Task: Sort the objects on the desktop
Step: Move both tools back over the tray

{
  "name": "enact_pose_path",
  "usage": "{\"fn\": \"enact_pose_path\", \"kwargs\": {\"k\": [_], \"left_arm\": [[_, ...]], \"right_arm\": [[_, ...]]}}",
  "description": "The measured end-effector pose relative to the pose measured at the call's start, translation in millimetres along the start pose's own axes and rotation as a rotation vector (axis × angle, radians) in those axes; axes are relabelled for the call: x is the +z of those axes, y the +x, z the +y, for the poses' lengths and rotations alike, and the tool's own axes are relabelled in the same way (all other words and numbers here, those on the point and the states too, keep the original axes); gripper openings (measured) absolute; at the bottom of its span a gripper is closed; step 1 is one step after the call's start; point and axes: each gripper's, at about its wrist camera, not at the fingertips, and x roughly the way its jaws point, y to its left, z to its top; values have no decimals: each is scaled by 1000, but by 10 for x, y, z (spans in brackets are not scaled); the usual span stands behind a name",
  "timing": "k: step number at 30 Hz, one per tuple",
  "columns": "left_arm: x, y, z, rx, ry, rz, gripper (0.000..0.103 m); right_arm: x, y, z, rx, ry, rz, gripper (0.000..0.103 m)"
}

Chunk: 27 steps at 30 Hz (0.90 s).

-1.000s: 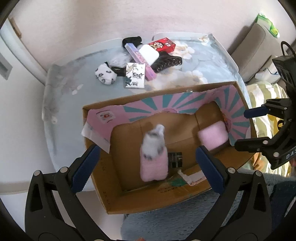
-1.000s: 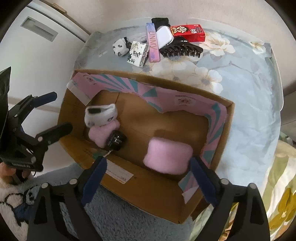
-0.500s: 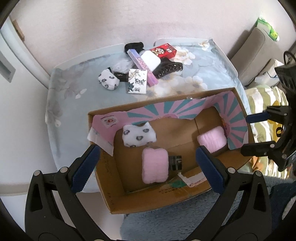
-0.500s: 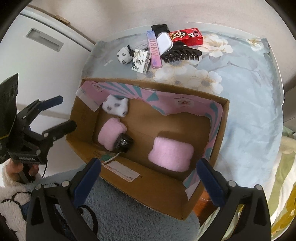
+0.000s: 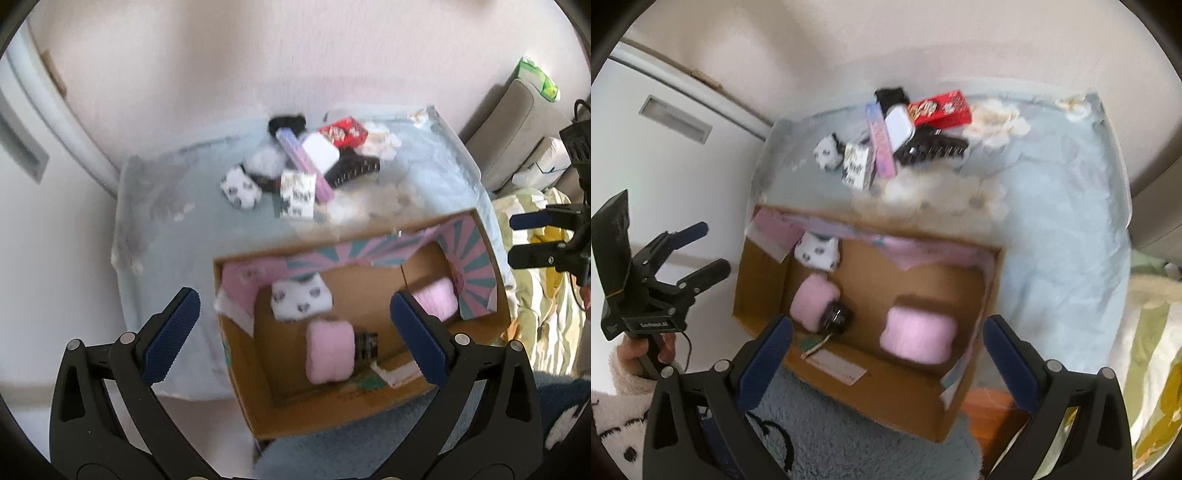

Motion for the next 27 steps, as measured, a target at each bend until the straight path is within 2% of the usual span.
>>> {"fn": "enact_pose_path", "kwargs": {"k": [5,8,12,18,23,27], "left_arm": [[320,52,-62,44,83,-25,103],[515,202,-91,9,97,-7,103],[756,486,-137,-40,103,36,103],[993,1028,-142,-7,110,132,103],[1068,1445,-164,37,140,231,103],[1068,1710,-165,57,128,284,102]], "right_arm": [[267,-158,-57,-48,-22,-51,103],[438,-202,-84,-62,-50,-86,103],[723,-138,-184,-57,-65,-100,103],[1131,85,-374,-88,-166,-129,103],[1434,417,-602,-63,-211,-112,103],[1616,707,-769,-43,-173,-79,103]]}}
